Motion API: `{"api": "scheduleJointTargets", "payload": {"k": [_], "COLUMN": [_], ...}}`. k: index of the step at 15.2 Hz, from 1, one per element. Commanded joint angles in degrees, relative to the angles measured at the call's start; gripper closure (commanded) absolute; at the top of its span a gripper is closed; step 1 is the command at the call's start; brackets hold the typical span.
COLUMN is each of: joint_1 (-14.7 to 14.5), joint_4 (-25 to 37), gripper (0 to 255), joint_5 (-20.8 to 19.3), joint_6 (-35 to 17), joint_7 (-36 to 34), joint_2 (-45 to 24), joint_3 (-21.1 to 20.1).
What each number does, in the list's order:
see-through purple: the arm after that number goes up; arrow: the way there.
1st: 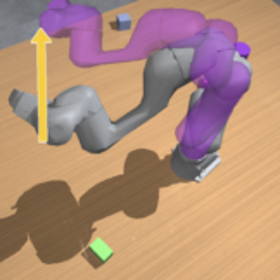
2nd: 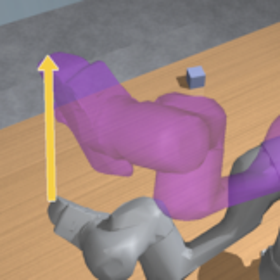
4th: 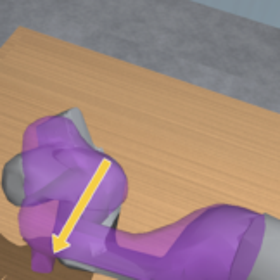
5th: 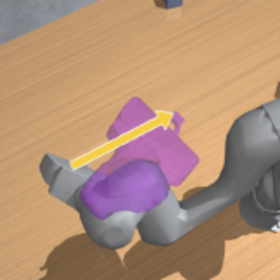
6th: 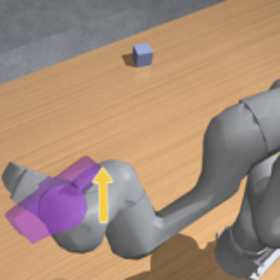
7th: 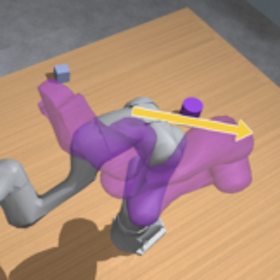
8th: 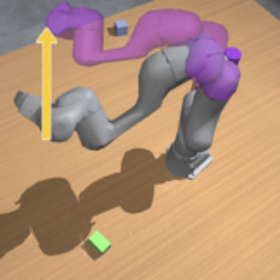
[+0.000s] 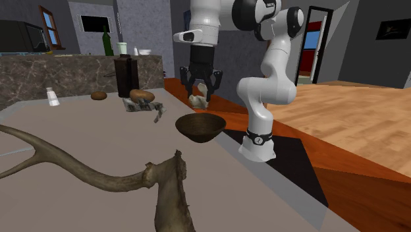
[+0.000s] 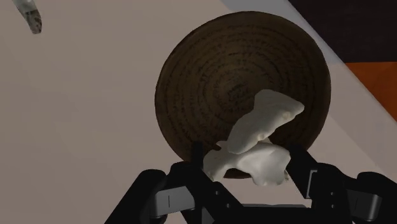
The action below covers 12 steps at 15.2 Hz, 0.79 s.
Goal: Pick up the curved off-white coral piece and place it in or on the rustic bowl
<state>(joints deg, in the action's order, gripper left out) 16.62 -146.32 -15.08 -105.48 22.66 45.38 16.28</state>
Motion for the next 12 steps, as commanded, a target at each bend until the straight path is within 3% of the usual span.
{"api": "scheduleJointTargets", "payload": {"k": [1,9,12], "joint_1": [0.2,0.7,0.7], "joint_4": [-1.6,-7.1,-7.1], "gripper": [255,255,255], "joint_5": [-0.3,-1.6,-1.6], "joint_6": [-1.4,-7.8,-7.8], "joint_7": [-0.1,-0.6,-0.6], "joint_2": [0.2,-0.7,-0.7], "joint_3": [0.3,1.5,1.5]}}
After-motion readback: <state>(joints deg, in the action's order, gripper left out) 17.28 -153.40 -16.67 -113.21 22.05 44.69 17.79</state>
